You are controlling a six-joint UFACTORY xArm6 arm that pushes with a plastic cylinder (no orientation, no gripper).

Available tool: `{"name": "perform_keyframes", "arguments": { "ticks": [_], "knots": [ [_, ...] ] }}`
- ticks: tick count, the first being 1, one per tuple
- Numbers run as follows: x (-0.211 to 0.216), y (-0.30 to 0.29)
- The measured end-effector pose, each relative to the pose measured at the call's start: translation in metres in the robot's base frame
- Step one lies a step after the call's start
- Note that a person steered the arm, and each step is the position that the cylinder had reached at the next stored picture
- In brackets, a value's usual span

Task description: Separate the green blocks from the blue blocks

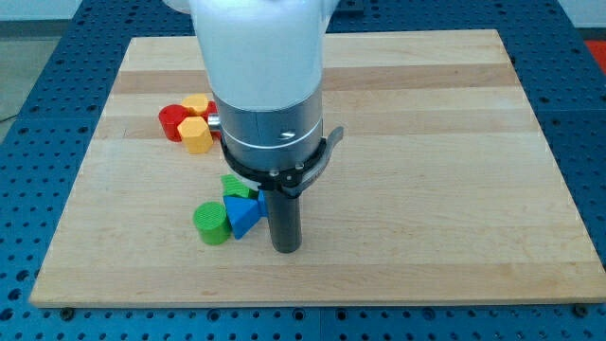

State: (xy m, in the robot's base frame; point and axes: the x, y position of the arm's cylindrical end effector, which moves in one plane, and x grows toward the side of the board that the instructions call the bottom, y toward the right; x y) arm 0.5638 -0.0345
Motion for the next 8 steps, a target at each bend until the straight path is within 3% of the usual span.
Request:
{"name": "perform_keyframes", "arguments": {
  "ticks": [2,4,6,8],
  "knots": [
    [0.016,-0.005],
    [0.025,-0.099],
    [-0.01,-0.084],
    [-0.018,-0.046]
  ]
}}
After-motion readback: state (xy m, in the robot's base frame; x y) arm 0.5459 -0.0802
